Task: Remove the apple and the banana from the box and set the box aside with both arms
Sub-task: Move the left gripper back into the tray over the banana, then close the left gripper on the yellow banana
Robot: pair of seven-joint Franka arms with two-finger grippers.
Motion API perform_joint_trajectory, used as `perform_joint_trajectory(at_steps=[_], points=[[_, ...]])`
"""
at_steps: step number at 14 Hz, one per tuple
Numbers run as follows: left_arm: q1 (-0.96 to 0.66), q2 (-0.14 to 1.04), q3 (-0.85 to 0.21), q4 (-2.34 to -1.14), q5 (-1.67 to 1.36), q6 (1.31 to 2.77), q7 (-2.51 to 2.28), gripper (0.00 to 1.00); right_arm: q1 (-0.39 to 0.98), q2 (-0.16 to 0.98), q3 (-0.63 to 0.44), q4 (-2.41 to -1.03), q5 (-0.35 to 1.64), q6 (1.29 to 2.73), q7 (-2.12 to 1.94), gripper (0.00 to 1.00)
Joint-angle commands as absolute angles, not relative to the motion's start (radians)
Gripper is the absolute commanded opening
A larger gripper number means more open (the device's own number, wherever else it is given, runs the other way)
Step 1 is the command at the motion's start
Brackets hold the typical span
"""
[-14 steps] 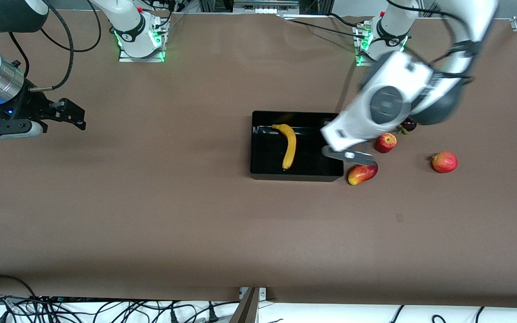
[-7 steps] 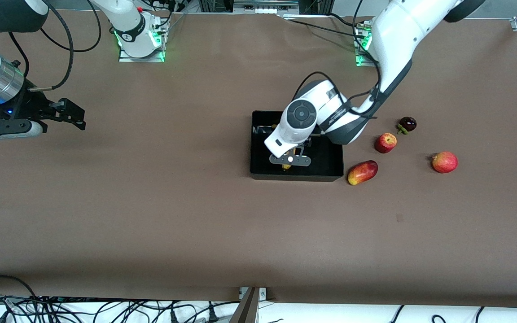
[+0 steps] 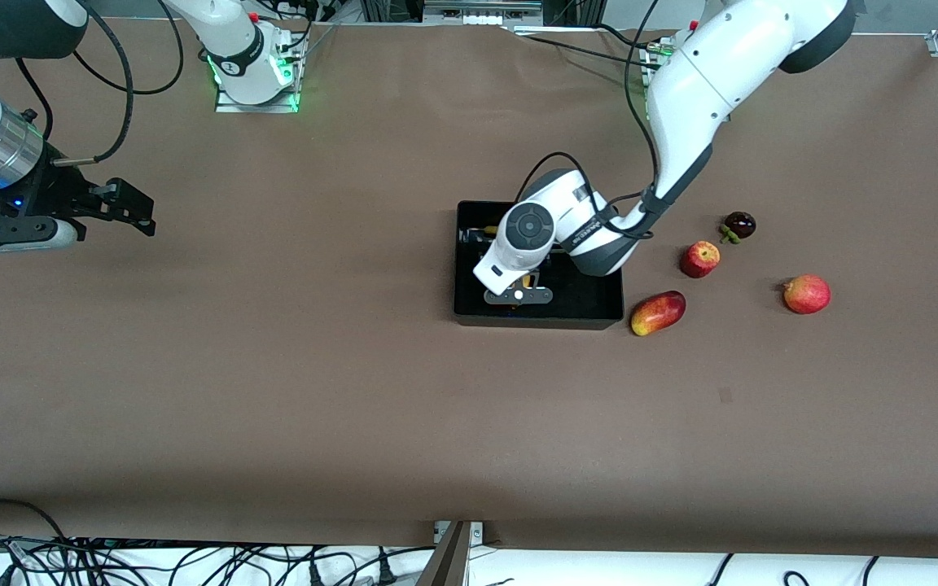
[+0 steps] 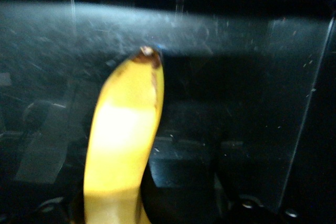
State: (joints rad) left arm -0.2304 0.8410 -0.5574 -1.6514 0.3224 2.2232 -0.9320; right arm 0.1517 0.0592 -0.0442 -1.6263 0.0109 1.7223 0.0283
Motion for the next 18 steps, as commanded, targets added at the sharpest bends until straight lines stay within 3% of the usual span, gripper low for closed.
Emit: perform_joint_trajectory(at_steps=[1, 2, 3, 4, 8, 12, 15, 18], points=[[-0.250, 0.857, -0.540, -1.640, 0.351, 2.235, -0.963, 0.30, 0.152, 0.054, -0.043, -1.617, 0.009, 1.709, 0.034, 1.00], [-0.242, 0.856, -0.541, -1.638, 0.351, 2.233, -0.963, 0.12, 0.150, 0.054, -0.043, -1.617, 0.009, 1.709, 0.035, 1.00], [-0.241, 0.853, -0.541, -1.637, 0.350, 2.233, -0.963, 0.03, 0.150, 0.054, -0.043, -1.617, 0.009, 1.709, 0.035, 1.00], [-0.239, 0.847, -0.541, -1.635, 0.350, 2.230, -0.962, 0.00, 0.150, 0.054, -0.043, -1.617, 0.009, 1.709, 0.035, 1.00], [-0.201, 0.789, -0.554, -1.623, 0.336, 2.195, -0.953, 0.00, 0.150, 0.054, -0.043, -1.617, 0.009, 1.709, 0.035, 1.00], [-0.096, 0.666, -0.635, -1.600, 0.330, 2.037, -0.945, 0.00, 0.150, 0.054, -0.043, -1.617, 0.009, 1.709, 0.034, 1.00], [0.065, 0.650, -0.759, -1.542, 0.281, 1.909, -0.829, 0.00, 0.150, 0.054, -0.043, -1.617, 0.008, 1.709, 0.034, 1.00], [0.159, 0.650, -0.785, -1.442, 0.279, 1.699, -0.639, 0.00, 0.152, 0.054, -0.043, -1.617, 0.009, 1.709, 0.035, 1.00]])
